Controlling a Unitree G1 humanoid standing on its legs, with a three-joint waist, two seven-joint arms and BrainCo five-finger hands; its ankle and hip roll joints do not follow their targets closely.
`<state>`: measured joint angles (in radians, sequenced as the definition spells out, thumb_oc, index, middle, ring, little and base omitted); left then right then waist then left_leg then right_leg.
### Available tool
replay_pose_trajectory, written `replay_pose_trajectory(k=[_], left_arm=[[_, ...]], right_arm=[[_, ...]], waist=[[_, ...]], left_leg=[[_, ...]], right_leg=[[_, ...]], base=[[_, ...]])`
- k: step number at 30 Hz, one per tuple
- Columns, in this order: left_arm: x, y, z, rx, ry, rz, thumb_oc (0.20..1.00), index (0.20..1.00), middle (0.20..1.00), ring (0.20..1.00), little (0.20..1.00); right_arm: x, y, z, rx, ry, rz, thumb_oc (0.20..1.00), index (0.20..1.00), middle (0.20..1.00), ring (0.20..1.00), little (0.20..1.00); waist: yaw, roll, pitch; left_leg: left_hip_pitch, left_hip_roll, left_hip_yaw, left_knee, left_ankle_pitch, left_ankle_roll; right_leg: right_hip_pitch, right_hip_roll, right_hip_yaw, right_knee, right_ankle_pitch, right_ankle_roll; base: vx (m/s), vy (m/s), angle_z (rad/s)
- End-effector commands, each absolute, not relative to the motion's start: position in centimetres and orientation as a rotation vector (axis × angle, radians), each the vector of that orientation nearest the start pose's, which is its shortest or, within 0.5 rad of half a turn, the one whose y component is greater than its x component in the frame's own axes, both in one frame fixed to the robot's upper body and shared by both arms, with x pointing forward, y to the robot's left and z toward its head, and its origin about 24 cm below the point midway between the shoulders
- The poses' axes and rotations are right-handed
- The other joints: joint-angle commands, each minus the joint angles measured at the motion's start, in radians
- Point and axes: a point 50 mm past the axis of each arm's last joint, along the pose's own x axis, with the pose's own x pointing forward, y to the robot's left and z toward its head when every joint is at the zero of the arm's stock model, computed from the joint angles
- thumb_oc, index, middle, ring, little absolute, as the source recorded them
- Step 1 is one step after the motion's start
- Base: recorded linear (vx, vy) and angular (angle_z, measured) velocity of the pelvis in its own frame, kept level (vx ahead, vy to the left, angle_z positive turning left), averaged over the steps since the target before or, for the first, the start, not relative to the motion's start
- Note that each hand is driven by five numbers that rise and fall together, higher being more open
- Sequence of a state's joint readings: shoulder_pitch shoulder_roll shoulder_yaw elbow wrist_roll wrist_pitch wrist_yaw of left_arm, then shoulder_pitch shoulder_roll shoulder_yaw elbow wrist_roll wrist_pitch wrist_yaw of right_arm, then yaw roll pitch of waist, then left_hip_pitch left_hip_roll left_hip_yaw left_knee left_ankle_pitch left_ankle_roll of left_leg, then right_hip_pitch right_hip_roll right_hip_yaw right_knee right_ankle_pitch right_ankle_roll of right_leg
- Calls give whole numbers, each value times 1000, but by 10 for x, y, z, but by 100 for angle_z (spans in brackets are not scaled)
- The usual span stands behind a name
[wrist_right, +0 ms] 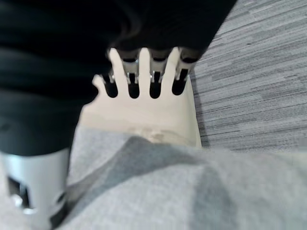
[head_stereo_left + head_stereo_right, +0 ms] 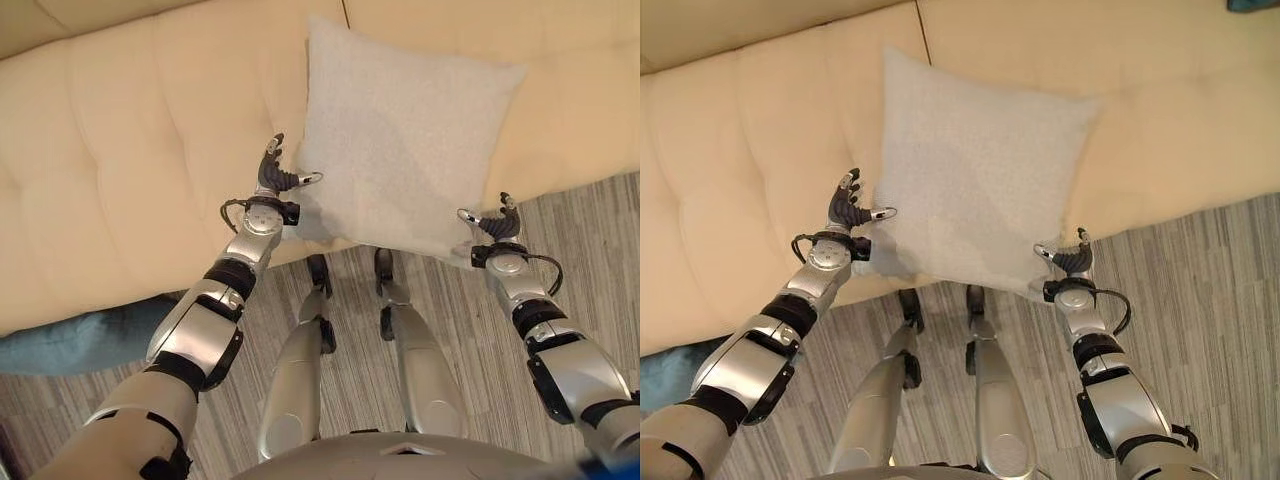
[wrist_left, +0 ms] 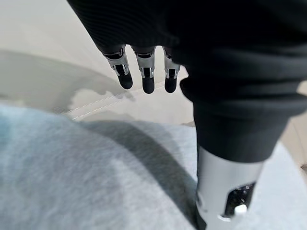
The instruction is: Pick up all the scattered cushions and arrange them neatly on the sofa.
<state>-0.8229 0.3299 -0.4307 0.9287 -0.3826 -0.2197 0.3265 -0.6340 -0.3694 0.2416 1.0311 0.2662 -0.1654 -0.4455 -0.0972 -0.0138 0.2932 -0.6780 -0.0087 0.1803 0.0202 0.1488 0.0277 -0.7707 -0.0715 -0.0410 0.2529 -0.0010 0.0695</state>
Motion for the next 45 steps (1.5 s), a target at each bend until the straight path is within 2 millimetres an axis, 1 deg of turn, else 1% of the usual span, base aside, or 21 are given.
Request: replay_pose_trajectory(k=[1,6,7,8,11,14,15,16,17,18,19,20,23,25,27,30,33,34,40,43,45], left_arm=[[390,158,109,210,-107,120,1000,1000,1000,1000,1000],[390,134,113,158,-131,68,1000,1000,1000,1000,1000],[389,122,113,131,-139,40,1000,1000,1000,1000,1000],[389,122,113,131,-139,40,1000,1000,1000,1000,1000],[386,99,118,85,-167,-15,1000,1000,1000,1000,1000],[382,79,127,-69,-196,-73,1000,1000,1000,1000,1000],[381,73,131,-110,-210,-94,1000,1000,1000,1000,1000],[379,69,134,-150,-217,-112,1000,1000,1000,1000,1000],[379,66,137,-180,-222,-126,900,900,900,900,900],[378,62,140,-215,-232,-143,586,586,586,586,586],[376,57,144,-289,-233,-164,225,225,225,225,225],[376,57,144,-289,-233,-164,200,200,200,200,200],[375,54,146,-402,-223,-179,200,200,200,200,200],[374,56,155,-617,-230,-187,200,200,200,200,200],[371,61,159,-627,-265,-197,200,200,200,200,200],[364,70,154,-581,-283,-193,200,200,200,200,200],[351,76,135,-577,-255,-189,200,200,200,200,200],[336,77,120,-549,-238,-211,200,200,200,200,200],[297,93,93,-435,-222,-254,200,200,200,200,200],[289,97,84,-436,-195,-253,200,200,200,200,200],[280,100,76,-424,-165,-272,200,200,200,200,200]], right_arm=[[344,-223,28,-276,166,-421,1000,1000,1000,1000,1000],[358,-191,48,-187,72,-357,1000,1000,1000,1000,1000],[363,-177,55,-164,40,-320,1000,1000,1000,1000,1000],[363,-177,55,-164,40,-320,1000,1000,1000,1000,1000],[370,-149,70,-81,-21,-240,1000,1000,1000,1000,1000],[375,-120,90,101,-81,-93,1000,1000,1000,1000,1000],[376,-114,96,160,-102,-55,881,881,881,881,881],[377,-109,103,218,-122,-21,501,501,501,501,501],[377,-105,109,261,-142,3,429,429,429,429,429],[378,-102,114,317,-157,26,200,200,200,200,200],[378,-97,121,425,-178,60,200,200,200,200,200],[378,-97,121,426,-178,60,200,200,200,200,200],[378,-94,129,495,-203,80,200,200,200,200,200],[377,-98,148,489,-288,105,200,200,200,200,200],[375,-106,152,449,-322,86,200,200,200,200,200],[369,-116,142,403,-314,63,200,200,200,200,200],[356,-123,123,366,-290,49,200,200,200,200,200],[340,-130,108,337,-284,32,200,200,200,200,200],[300,-147,94,169,-331,0,200,200,200,200,200],[292,-152,88,122,-317,1,200,200,200,200,200],[284,-155,82,49,-295,18,200,200,200,200,200]], waist=[[1,-40,-48],[7,-34,-49],[10,-33,-50],[10,-33,-51],[18,-28,-54],[30,-27,-53],[33,-28,-54],[35,-31,-56],[36,-33,-57],[37,-35,-60],[40,-38,-68],[40,-38,-68],[40,-42,-77],[39,-52,-96],[38,-57,-111],[43,-59,-128],[46,-59,-142],[52,-55,-149],[59,-43,-169],[58,-37,-172],[55,-27,-169]], left_leg=[[-16,-34,-56,87,-120,-61],[-62,-42,-66,92,-117,-58],[-68,-46,-69,90,-116,-58],[-68,-46,-69,90,-116,-58],[-78,-49,-75,88,-112,-60],[-78,-51,-77,87,-108,-64],[-75,-51,-78,86,-108,-65],[-73,-52,-78,82,-107,-67],[-70,-51,-76,81,-107,-68],[-68,-50,-75,79,-106,-70],[-64,-49,-76,74,-104,-73],[-63,-49,-76,74,-104,-73],[-55,-49,-77,68,-104,-76],[-18,-49,-79,55,-105,-80],[8,-48,-80,52,-108,-80],[66,-47,-83,45,-117,-75],[154,-46,-88,21,-123,-71],[234,-45,-90,6,-135,-64],[413,-39,-75,-12,-169,-39],[454,-35,-74,-13,-178,-31],[517,-25,-73,1,-199,-16]], right_leg=[[87,-62,-7,-258,193,117],[40,-64,-7,-257,198,117],[34,-64,-6,-260,200,118],[33,-64,-6,-260,200,118],[21,-66,-8,-261,202,118],[26,-66,-18,-271,207,122],[28,-66,-19,-276,210,124],[30,-65,-21,-281,215,127],[32,-65,-21,-285,218,129],[35,-65,-21,-291,222,132],[40,-64,-23,-298,225,136],[40,-64,-23,-299,225,136],[48,-63,-27,-306,227,137],[87,-61,-35,-324,233,143],[117,-59,-40,-330,230,147],[170,-61,-50,-332,223,147],[249,-63,-57,-334,209,143],[323,-71,-64,-332,191,139],[478,-75,-72,-293,130,136],[503,-75,-64,-259,109,135],[528,-48,-22,-165,56,125]], base=[[-7,11,4],[1,-2,1],[4,-6,4],[10,-12,3],[4,-7,4],[0,-20,4],[1,-30,3],[-3,-19,3],[0,-24,3],[11,-28,4],[0,0,0],[0,0,0],[7,-24,3],[2,-43,2],[10,-24,4],[37,-4,5],[87,13,3],[135,48,4],[106,87,4],[61,56,-4],[65,25,-5]])
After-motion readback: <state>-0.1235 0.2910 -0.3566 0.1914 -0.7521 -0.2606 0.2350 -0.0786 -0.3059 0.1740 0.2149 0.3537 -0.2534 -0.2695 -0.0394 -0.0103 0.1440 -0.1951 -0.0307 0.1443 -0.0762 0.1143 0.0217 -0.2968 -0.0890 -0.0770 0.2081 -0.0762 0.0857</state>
